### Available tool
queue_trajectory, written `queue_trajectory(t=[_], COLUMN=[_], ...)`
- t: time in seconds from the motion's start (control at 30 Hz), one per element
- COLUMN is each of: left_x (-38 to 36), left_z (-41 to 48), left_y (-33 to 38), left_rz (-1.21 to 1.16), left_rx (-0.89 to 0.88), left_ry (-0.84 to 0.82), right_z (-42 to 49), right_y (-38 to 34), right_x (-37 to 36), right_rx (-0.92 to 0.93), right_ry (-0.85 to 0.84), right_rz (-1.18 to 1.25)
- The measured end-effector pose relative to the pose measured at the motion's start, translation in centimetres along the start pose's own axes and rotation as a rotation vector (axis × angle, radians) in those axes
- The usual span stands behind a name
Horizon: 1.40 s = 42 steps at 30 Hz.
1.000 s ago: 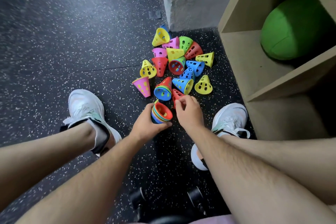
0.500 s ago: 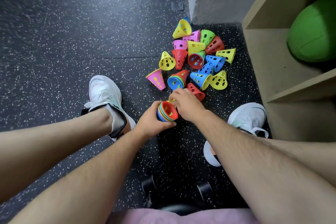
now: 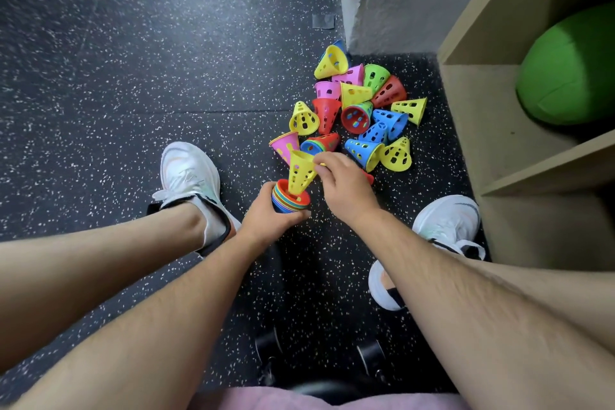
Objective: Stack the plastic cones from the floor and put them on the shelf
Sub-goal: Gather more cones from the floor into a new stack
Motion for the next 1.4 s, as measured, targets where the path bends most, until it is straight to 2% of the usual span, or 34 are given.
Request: queue_trajectory(t=[0.17,0.3,0.37,0.5,0.67,0.8,1.07,1.2,1.33,1.4], left_x=[0.8,1.5,1.9,2.7,3.2,3.2,2.2,1.3,-0.3,-1.1], left_z=[1.3,2.7,3.3,4.2,4.4,4.4,4.1,3.7,2.9,2.4], left_y=[1.0,1.0,0.6,-0.1,-0.6,-0.8,0.3,1.1,1.7,2.1], left_rz=[-0.086,-0.167,-0.191,-0.229,-0.245,-0.233,-0.167,-0.154,-0.16,-0.134], left_rx=[0.002,-0.006,0.002,0.022,0.049,0.067,0.064,0.045,0.027,0.019], left_ry=[0.072,0.097,0.11,0.127,0.135,0.139,0.111,0.095,0.053,0.033], right_z=[0.6,4.4,6.6,10.0,11.8,12.0,10.2,6.5,2.3,1.3], right_y=[-2.4,-3.5,-4.0,-4.1,-3.1,-3.0,-3.9,-3.5,-2.2,-1.0], right_x=[-3.5,-3.4,-4.3,-6.8,-8.9,-8.3,-0.5,0.5,-0.8,-0.7], right_rx=[0.054,0.114,0.18,0.248,0.23,0.225,0.157,0.108,0.059,0.034], right_ry=[-0.301,-0.16,-0.175,-0.329,-0.452,-0.388,-0.049,-0.055,-0.187,-0.147], right_rz=[0.012,-0.027,-0.205,-0.606,-0.773,-0.665,-0.143,-0.092,-0.108,-0.08])
Point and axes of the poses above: each hand's wrist, its own z-axis towards the middle knuckle, its own x-axis out of the back of the hand, y = z × x, the point moved 10 cm from there along z, towards the middle knuckle, and after that the axes turned 13 degrees about -z, right-handed, at the moved point
